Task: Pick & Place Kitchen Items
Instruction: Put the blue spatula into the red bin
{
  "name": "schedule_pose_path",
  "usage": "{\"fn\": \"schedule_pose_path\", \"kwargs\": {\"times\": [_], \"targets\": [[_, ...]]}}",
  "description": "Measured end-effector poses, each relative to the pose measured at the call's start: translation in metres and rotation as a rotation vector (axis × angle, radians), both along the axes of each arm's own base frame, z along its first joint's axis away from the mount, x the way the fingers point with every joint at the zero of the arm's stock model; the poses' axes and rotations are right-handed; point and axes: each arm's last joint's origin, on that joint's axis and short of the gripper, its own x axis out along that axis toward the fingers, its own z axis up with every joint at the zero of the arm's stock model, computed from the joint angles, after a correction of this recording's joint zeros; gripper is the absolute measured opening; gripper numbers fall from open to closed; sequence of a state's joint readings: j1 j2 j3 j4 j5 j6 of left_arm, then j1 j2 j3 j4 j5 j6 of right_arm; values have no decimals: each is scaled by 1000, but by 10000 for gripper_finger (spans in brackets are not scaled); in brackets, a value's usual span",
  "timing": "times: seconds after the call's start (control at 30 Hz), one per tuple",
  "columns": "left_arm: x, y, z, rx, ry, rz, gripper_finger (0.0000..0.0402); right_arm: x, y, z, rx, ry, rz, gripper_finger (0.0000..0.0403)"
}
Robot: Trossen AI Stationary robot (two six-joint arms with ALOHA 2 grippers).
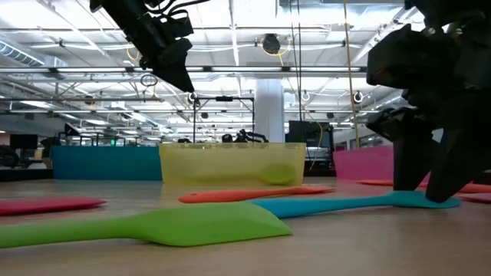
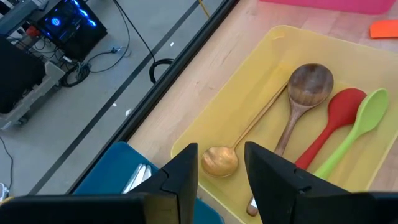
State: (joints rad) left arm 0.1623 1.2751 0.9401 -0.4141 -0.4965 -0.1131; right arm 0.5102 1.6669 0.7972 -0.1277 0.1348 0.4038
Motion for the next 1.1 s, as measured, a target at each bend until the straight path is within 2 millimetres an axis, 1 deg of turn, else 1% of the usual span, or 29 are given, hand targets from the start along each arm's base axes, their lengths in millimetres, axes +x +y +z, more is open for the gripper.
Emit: {"fn": "schedule_pose_path", "kwargs": {"times": [0.13, 0.23, 0.33, 0.43, 0.57, 0.73, 0.87, 0.97, 1.1], "targets": [[0, 0, 0, 0, 0, 0, 136, -10, -6, -11, -30, 37, 5, 164], [0, 0, 0, 0, 0, 0, 136, -17, -11, -19, -108, 44, 39, 164], [0, 0, 0, 0, 0, 0, 136, -19, -14, -22, -164, 20, 88, 164], [0, 0, 0, 2, 2, -2, 136, -16, -16, -23, -159, -43, 129, 164], [0, 0, 0, 2, 2, -2, 136, -15, -19, -26, -143, -113, 139, 164], [0, 0, 0, 2, 2, -2, 136, -21, -23, -32, -125, -131, 132, 164], [0, 0, 0, 2, 2, -2, 136, -27, -26, -38, -116, -109, 150, 162], [0, 0, 0, 2, 2, -2, 136, -29, -26, -39, -130, -106, 181, 145], [0, 0, 0, 1, 2, -2, 136, -26, -25, -36, -150, -157, 234, 103]]}}
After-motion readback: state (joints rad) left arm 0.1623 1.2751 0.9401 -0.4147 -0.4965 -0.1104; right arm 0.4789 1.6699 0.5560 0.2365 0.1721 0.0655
